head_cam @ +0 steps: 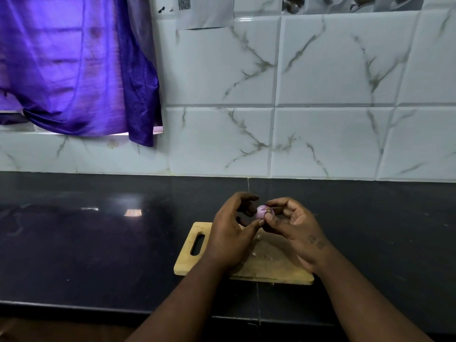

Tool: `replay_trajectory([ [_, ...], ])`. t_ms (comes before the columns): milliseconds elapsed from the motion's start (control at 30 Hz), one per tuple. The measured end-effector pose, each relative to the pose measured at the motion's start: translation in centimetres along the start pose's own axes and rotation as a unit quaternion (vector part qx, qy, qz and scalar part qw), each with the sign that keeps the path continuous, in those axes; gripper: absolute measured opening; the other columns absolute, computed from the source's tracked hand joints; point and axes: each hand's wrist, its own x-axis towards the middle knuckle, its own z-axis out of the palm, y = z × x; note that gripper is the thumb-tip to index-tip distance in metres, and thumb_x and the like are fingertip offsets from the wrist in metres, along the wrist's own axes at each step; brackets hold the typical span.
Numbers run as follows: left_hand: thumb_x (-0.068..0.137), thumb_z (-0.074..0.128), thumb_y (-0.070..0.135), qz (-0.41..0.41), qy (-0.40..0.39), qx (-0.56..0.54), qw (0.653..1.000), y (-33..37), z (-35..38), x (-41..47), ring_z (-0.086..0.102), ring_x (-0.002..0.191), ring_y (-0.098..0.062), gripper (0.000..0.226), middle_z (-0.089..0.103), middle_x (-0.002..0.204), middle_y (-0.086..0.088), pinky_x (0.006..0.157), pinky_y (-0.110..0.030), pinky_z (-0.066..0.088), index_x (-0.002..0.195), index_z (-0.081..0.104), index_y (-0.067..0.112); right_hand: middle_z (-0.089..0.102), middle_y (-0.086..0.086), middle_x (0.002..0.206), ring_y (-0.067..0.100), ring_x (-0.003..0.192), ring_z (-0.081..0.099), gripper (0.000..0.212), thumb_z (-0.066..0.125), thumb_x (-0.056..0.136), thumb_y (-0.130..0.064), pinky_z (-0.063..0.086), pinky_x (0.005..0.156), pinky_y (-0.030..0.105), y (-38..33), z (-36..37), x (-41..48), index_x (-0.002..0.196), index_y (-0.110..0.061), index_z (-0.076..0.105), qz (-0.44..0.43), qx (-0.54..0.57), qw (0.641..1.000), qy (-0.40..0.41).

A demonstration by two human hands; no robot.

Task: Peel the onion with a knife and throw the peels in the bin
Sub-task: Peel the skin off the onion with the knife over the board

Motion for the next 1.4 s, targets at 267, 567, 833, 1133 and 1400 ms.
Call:
replay_trajectory([
  [267, 0.095, 0.074, 0.010, -0.010, -0.038, -0.002, 0.999, 0.18, 0.00, -0.10, 0.060, 0.107, 0.002, 0.047, 0.062, 0.113, 0.012, 0.078, -0.005, 0.046, 0.133, 0.058, 0.032, 0.075, 0.017, 0.113, 0.033, 0.105, 0.075, 0.034, 0.081, 0.081, -0.015, 0.063, 0.086, 0.039, 0.11, -0.07, -0.11, 0.113, -0.009, 0.070, -0.012, -0.029, 0.999, -0.015],
  [567, 0.099, 0.069, 0.018, 0.014, -0.033, 0.037, 0.999, -0.36, 0.14, -0.08, 0.059, 0.112, -0.004, 0.043, 0.059, 0.121, 0.010, 0.085, -0.014, 0.050, 0.135, 0.054, 0.034, 0.075, 0.021, 0.109, 0.029, 0.095, 0.076, 0.025, 0.077, 0.088, -0.008, 0.064, 0.082, 0.037, 0.29, 0.20, 0.18, 0.110, -0.002, 0.067, -0.008, -0.007, 1.000, -0.004],
  [833, 0.088, 0.082, 0.010, 0.040, 0.016, 0.036, 0.998, -0.27, 0.11, -0.09, 0.070, 0.110, 0.001, 0.055, 0.075, 0.114, 0.014, 0.088, -0.026, 0.061, 0.135, 0.062, 0.031, 0.075, 0.020, 0.107, 0.028, 0.092, 0.078, 0.025, 0.078, 0.088, -0.008, 0.063, 0.078, 0.034, 0.23, 0.22, 0.18, 0.109, 0.000, 0.066, -0.007, -0.014, 1.000, 0.013],
  [1133, 0.088, 0.080, 0.007, 0.015, -0.018, 0.018, 1.000, -0.48, 0.05, 0.12, 0.067, 0.098, -0.008, 0.066, 0.066, 0.102, 0.011, 0.084, -0.022, 0.058, 0.139, 0.053, 0.039, 0.077, 0.018, 0.107, 0.032, 0.097, 0.077, 0.025, 0.078, 0.087, -0.006, 0.064, 0.079, 0.036, 0.20, -0.03, -0.02, 0.109, -0.002, 0.067, -0.008, -0.029, 1.000, -0.008],
  [1400, 0.094, 0.072, 0.008, 0.010, -0.074, 0.025, 0.997, -0.71, 0.03, 0.19, 0.062, 0.104, -0.010, 0.068, 0.060, 0.107, 0.010, 0.089, -0.023, 0.055, 0.148, 0.046, 0.041, 0.078, 0.017, 0.107, 0.030, 0.097, 0.077, 0.023, 0.076, 0.088, -0.004, 0.063, 0.082, 0.039, 0.36, -0.19, 0.02, 0.110, -0.003, 0.068, -0.004, -0.036, 0.999, -0.022],
])
